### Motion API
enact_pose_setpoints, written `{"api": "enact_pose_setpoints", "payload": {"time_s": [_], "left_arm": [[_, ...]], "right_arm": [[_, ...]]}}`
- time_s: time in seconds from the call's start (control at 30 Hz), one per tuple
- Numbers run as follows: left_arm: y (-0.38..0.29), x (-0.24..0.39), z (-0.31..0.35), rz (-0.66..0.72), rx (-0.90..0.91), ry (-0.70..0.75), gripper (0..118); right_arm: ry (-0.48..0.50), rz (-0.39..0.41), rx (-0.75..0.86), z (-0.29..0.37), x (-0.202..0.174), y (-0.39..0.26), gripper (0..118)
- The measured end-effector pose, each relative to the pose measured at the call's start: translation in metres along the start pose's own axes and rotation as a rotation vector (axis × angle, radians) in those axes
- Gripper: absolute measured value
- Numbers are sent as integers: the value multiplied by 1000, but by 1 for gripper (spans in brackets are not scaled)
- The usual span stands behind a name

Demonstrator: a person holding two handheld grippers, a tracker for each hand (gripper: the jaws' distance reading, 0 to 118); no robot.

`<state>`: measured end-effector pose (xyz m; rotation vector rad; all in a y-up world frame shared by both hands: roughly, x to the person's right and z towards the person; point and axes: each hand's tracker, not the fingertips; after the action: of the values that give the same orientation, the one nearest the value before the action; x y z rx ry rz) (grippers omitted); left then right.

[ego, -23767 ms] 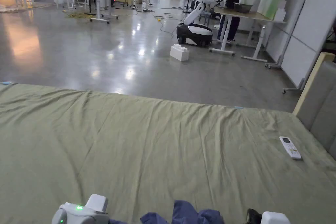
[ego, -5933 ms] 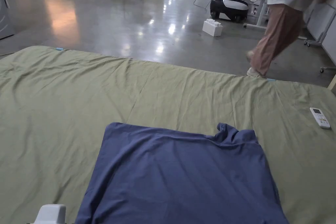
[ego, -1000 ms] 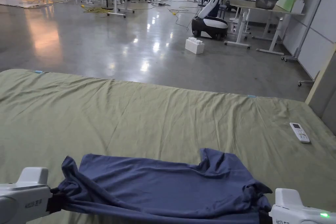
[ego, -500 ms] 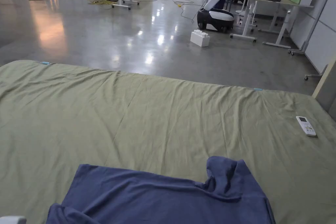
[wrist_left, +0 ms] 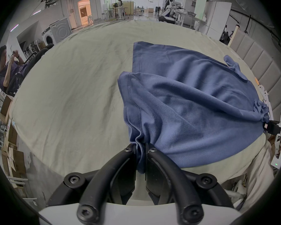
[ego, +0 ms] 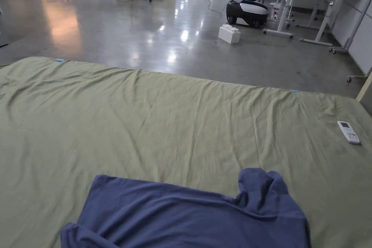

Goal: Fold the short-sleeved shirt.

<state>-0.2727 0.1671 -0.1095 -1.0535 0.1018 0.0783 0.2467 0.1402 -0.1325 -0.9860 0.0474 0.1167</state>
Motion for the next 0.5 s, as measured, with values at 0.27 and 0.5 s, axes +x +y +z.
{"api": "enact_pose_setpoints", "payload": {"time_s": [0.27, 0.5], "left_arm": [[23, -12, 2, 48, 186, -36, 62], [66, 42, 58, 20, 530, -14, 62]], "right_arm": [[-45, -46, 320, 60, -8, 37, 88], [-83, -33, 667, 93, -34, 82, 88]]}}
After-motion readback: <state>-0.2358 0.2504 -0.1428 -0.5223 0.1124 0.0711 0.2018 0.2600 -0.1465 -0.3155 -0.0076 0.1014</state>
